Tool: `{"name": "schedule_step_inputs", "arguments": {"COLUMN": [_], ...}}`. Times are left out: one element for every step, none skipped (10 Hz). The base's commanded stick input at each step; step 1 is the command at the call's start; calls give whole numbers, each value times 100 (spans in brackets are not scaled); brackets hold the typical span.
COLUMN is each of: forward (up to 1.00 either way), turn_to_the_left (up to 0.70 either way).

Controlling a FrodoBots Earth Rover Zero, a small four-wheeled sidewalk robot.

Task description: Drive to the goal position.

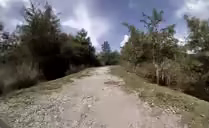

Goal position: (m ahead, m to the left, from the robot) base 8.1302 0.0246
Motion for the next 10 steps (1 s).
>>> {"name": "schedule_step_inputs", "arguments": {"forward": [84, 84, 84, 84, 84, 84, 84, 84, 84, 84], "turn_to_the_left": [0, 0, 0, 0, 0, 0, 0, 0, 0, 0]}}
